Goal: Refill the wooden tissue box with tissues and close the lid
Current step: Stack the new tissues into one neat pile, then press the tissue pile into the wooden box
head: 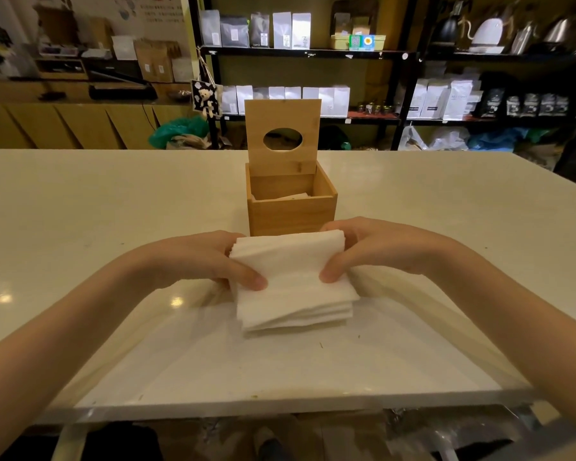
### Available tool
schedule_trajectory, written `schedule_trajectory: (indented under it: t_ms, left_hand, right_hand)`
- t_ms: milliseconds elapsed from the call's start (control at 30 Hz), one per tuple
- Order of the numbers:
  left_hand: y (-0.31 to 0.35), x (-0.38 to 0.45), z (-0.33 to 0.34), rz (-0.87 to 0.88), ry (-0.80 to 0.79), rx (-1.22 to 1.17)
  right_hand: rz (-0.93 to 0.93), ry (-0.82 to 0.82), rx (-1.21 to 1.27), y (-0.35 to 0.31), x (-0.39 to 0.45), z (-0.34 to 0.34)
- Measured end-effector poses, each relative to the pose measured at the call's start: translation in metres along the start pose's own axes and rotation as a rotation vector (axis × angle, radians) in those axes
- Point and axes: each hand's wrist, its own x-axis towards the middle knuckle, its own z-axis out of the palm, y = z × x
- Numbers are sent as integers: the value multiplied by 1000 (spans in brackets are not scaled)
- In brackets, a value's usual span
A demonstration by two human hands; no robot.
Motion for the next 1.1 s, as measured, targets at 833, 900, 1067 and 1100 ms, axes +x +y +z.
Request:
schedule_trajectory:
  t_ms: [833,900,1067,1100]
  left_hand:
    - [52,37,-70,21,497,-486]
    - [51,48,-72,-26,537,-436]
    - [50,65,-78,-39,607,-366]
    - [49,68,-78,-27,601,-357]
  right_hand:
    - [37,243,419,-37,49,-91]
    - [63,266,386,-33,59,-94]
    - [116,306,359,-25,78,-100]
    - [123,325,330,-24,81,-100]
